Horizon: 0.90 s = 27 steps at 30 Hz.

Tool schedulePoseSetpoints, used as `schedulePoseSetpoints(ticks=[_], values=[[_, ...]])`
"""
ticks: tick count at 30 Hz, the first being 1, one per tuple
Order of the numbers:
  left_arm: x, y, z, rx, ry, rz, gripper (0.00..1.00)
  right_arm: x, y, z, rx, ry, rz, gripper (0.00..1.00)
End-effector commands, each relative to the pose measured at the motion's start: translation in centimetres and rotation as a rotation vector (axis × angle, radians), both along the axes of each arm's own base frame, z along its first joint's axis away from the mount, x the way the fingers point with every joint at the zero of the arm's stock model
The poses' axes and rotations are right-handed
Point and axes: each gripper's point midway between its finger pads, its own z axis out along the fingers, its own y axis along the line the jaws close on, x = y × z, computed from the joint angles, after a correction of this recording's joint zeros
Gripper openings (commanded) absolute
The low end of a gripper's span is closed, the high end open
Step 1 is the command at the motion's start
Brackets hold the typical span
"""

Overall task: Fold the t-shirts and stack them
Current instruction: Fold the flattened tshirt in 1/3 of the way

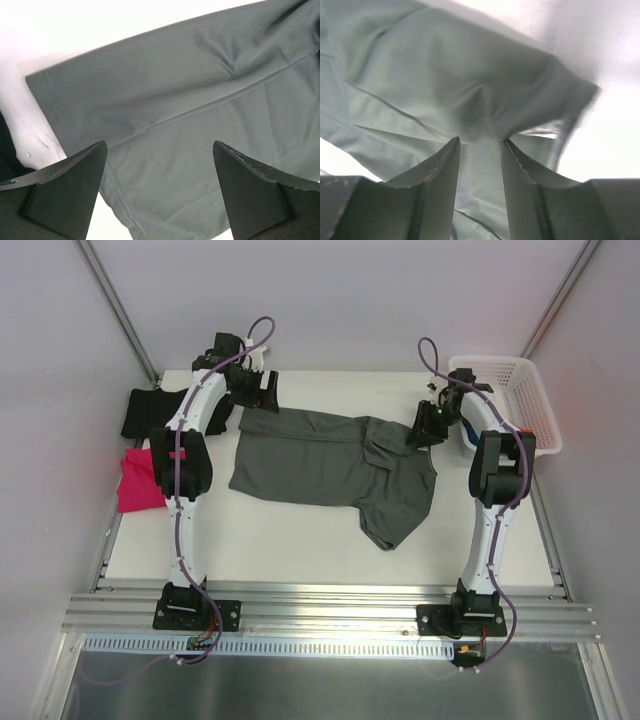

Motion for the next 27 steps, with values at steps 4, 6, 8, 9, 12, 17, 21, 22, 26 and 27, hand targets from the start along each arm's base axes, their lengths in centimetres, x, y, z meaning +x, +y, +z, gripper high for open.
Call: schedulePoseSetpoints(ticks=[4, 6, 8, 9, 12, 17, 21, 22, 26, 27], values=[[0.0, -1.4, 2.5, 0.014, -0.06, -0.04, 0.87, 1.2, -2.3, 3.1, 0.001, -0.08, -0.056, 0.41], [-0.2, -1.7, 2.4, 0.016, -0.055, -0.044, 0.88, 1.6, -2.5, 2.8, 0.004, -0.084, -0.063, 0.41], [-0.4, -1.8, 2.3, 0.018, -0.053, -0.046, 0.88, 2.3, -2.4, 2.3, 0.011, -0.089, -0.069, 0.4], [-0.6, -1.8, 2.0, 0.021, -0.042, -0.045, 0.88, 2.6, -2.4, 2.2, 0.013, -0.092, -0.071, 0.39], [-1.0, -1.8, 2.1, 0.027, -0.039, -0.049, 0.88, 3.7, -2.3, 1.8, 0.021, -0.096, -0.072, 0.38], [-1.1, -1.6, 1.9, 0.045, -0.036, -0.049, 0.88, 4.0, -1.7, 2.1, 0.048, -0.1, -0.074, 0.38], [-0.9, -1.9, 2.3, 0.05, -0.049, -0.05, 0.88, 3.6, -1.6, 1.3, 0.057, -0.077, -0.074, 0.38], [-0.9, -1.9, 2.4, 0.049, -0.051, -0.05, 0.88, 3.6, -1.6, 1.2, 0.055, -0.078, -0.072, 0.38], [-0.8, -1.8, 2.4, 0.057, -0.054, -0.051, 0.88, 3.9, -1.7, 1.1, 0.047, -0.09, -0.061, 0.22], [-0.8, -1.7, 2.3, 0.06, -0.054, -0.053, 0.88, 4.1, -1.8, 0.9, 0.042, -0.09, -0.061, 0.05]])
